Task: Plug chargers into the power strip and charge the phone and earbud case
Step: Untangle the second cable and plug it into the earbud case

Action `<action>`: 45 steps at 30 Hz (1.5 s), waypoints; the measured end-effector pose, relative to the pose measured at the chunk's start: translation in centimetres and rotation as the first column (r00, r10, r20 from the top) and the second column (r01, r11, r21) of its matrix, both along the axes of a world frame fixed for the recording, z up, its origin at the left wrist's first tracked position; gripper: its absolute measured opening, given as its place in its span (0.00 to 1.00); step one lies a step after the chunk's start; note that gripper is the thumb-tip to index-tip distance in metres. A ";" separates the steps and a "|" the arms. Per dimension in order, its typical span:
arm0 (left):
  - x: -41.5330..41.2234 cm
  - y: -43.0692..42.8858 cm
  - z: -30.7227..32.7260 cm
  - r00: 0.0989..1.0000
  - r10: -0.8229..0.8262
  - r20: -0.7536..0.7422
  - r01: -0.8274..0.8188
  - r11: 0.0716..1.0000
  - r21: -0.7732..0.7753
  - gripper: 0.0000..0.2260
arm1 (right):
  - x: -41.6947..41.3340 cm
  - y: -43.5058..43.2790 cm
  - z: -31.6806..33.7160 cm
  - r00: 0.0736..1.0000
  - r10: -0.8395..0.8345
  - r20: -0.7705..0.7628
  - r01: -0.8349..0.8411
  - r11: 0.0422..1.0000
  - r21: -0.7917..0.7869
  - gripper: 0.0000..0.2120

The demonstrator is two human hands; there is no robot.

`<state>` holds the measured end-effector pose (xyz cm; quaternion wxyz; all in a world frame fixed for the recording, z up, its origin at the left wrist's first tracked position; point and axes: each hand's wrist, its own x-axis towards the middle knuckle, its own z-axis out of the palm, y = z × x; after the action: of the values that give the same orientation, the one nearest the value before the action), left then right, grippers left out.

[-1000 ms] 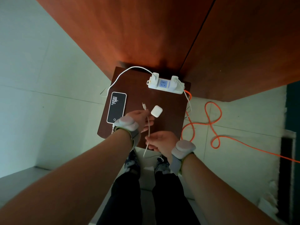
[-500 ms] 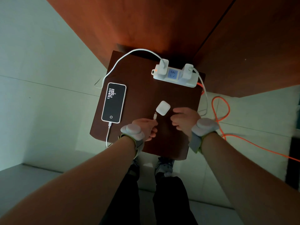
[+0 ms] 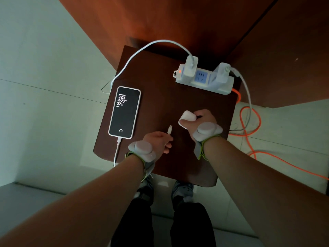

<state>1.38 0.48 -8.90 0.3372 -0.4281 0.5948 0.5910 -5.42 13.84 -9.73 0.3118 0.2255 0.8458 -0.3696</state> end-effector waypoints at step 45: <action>0.2 2.2 -0.6 0.970 0.115 -0.213 -0.106 0.993 0.050 0.12 | -0.5 0.0 -1.0 0.858 -0.395 0.330 0.514 0.680 -0.523 0.06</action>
<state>1.54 2.72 -9.49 0.2452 -0.3874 0.5918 0.6630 -5.94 13.80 -10.70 0.3434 0.3540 0.5694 -0.6577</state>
